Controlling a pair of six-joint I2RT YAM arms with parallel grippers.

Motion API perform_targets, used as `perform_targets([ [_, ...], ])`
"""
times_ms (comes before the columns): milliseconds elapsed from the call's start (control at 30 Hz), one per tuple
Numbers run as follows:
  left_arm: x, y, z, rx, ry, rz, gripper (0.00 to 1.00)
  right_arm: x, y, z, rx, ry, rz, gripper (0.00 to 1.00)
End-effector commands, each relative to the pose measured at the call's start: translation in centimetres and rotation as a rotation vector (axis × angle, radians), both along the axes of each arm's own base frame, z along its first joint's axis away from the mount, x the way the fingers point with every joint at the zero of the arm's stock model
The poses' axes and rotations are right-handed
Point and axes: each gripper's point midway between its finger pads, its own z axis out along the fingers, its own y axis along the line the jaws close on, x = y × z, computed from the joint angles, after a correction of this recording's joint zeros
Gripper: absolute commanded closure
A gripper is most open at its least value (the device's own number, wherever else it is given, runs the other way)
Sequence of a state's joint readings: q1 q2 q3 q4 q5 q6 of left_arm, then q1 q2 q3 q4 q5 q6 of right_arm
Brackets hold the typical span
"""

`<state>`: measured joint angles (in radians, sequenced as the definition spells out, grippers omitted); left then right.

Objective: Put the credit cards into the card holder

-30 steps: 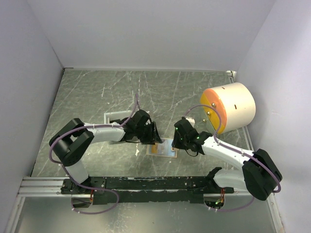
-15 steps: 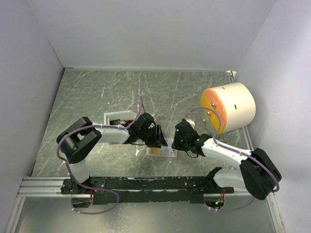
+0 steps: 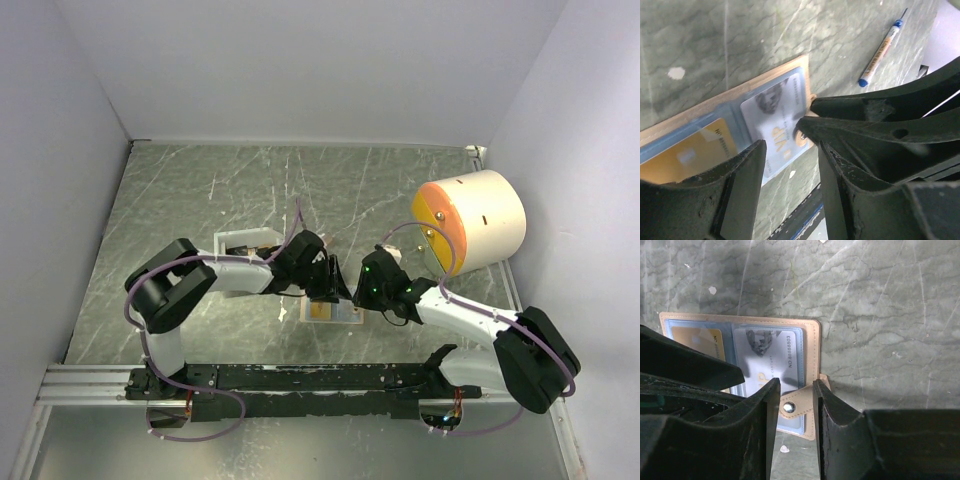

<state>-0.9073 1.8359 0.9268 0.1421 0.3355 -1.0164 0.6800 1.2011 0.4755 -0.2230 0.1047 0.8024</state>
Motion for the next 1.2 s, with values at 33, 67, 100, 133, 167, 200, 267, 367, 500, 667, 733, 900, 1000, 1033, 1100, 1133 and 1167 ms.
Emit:
perform_targets([
  [33,0.8,-1.2,0.8,-0.028,-0.046,-0.007,0.44,-0.7,-0.2,-0.2,-0.012,0.025,0.023,0.67],
  [67,0.8,-1.0,0.9,-0.028,-0.045,-0.005,0.44,-0.6,-0.3,0.0,-0.017,0.021,0.018,0.66],
  [100,0.8,-0.8,1.0,-0.023,-0.046,0.001,0.44,-0.5,-0.3,0.2,-0.022,0.018,0.017,0.65],
  [133,0.7,-0.5,1.3,-0.020,-0.049,0.007,0.44,-0.5,-0.5,0.4,-0.032,0.016,0.013,0.63],
  [167,0.8,-0.2,1.7,-0.019,-0.059,0.015,0.44,-0.3,-0.5,0.7,-0.033,0.009,0.011,0.62],
  [200,0.9,0.3,1.9,-0.005,-0.061,0.023,0.44,-0.4,-0.7,0.9,-0.037,0.011,0.009,0.61],
  [267,1.2,1.3,2.3,0.041,-0.073,0.037,0.43,-0.3,-0.7,1.4,-0.036,0.009,0.004,0.60],
  [367,1.8,3.7,2.4,0.142,-0.096,0.070,0.41,-0.2,-0.4,2.5,-0.017,-0.001,-0.002,0.59],
  [500,2.6,6.6,2.7,0.189,-0.128,0.118,0.35,0.0,0.7,3.9,0.041,-0.018,0.002,0.60],
  [667,2.9,8.6,2.6,0.156,-0.104,0.122,0.25,0.3,3.8,5.2,0.130,-0.043,0.050,0.67],
  [733,3.0,8.7,3.1,0.114,-0.107,0.118,0.25,0.3,5.2,5.1,0.155,-0.041,0.075,0.71],
  [900,2.8,8.2,4.2,0.026,-0.119,0.090,0.27,0.3,7.4,3.7,0.160,-0.010,0.119,0.76],
  [1000,2.8,7.9,4.2,0.003,-0.113,0.081,0.26,0.5,7.8,2.6,0.148,0.008,0.126,0.78],
  [1033,2.8,7.8,4.3,-0.009,-0.113,0.079,0.26,0.5,7.9,2.2,0.144,0.014,0.126,0.78],
  [1100,2.7,7.4,4.5,-0.038,-0.107,0.078,0.26,0.4,7.8,1.4,0.130,0.029,0.128,0.79],
  [1133,2.6,7.2,4.5,-0.050,-0.106,0.073,0.26,0.3,7.8,1.0,0.122,0.037,0.127,0.80],
  [1167,2.6,7.1,4.5,-0.058,-0.101,0.074,0.26,0.3,7.6,0.6,0.112,0.045,0.124,0.80],
])
